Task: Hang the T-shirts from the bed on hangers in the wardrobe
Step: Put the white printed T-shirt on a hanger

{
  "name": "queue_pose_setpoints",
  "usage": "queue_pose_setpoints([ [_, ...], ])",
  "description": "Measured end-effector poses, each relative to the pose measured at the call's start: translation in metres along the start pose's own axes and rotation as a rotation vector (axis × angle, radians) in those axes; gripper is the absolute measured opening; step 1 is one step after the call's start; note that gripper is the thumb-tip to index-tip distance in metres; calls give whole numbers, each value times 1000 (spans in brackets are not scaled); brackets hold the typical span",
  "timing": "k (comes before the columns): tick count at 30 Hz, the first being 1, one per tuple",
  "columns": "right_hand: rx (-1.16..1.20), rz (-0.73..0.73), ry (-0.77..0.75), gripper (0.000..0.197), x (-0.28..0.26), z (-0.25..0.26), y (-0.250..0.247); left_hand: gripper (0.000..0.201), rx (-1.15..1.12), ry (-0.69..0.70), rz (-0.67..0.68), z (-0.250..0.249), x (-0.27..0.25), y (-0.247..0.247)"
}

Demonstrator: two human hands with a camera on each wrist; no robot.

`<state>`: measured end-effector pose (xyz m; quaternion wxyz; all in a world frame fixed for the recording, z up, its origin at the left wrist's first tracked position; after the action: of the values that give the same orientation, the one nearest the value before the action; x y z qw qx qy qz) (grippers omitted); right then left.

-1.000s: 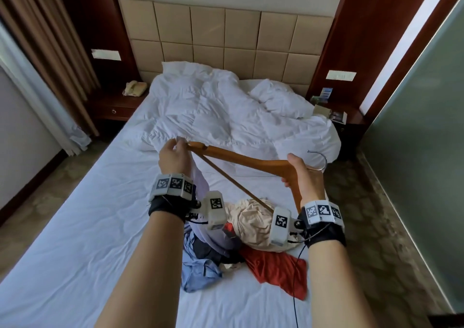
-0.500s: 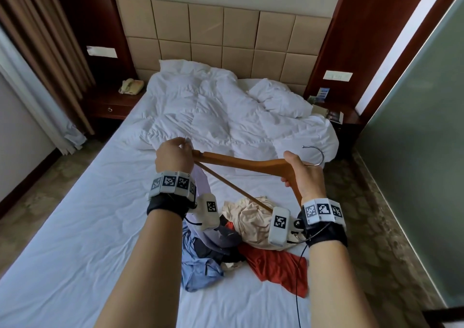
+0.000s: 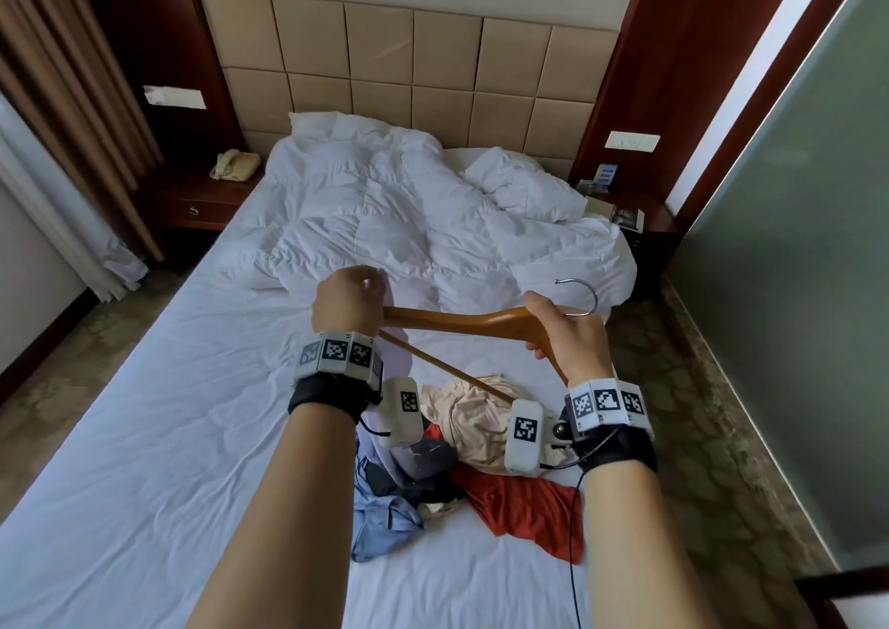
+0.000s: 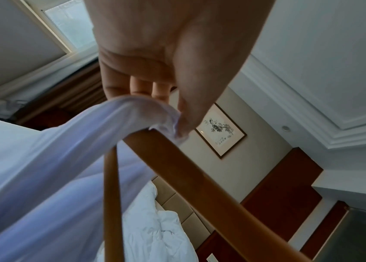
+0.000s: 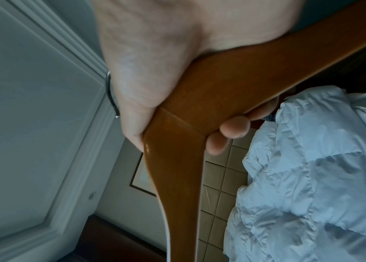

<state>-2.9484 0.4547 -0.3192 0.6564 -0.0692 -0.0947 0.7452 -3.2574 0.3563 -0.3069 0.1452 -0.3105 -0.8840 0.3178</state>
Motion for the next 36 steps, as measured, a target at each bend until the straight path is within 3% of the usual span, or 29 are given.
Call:
queue_pose_setpoints([
  [3, 20, 25, -11, 38, 0, -3, 9, 20, 19, 21, 111, -7, -5, 15],
  [8, 78, 85, 6, 48, 2, -8, 19, 12, 5, 19, 174, -11, -4, 22],
  [11, 123, 159, 11, 46, 1, -6, 29, 14, 7, 67, 172, -20, -3, 23],
  [15, 55, 249, -40, 27, 8, 7, 41, 16, 5, 130, 183, -41, -1, 25],
  [27, -31, 268, -172, 42, 50, 74, 52, 30, 120, 343, 190, -137, 11, 23],
  [36, -72, 373, -266, 26, 66, 125, 32, 46, 13, 458, 166, -202, 11, 15],
])
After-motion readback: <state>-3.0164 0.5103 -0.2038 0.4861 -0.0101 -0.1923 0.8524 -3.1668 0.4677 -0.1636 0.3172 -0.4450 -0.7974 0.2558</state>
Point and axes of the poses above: each hand's wrist, its own x-axis towards the middle knuckle, its own y-axis out of the palm, z = x × y, the point moved 10 cm from there along x, towards the middle knuckle, and after that the axes turned 3 degrees about -y, right-handed, at the moved point
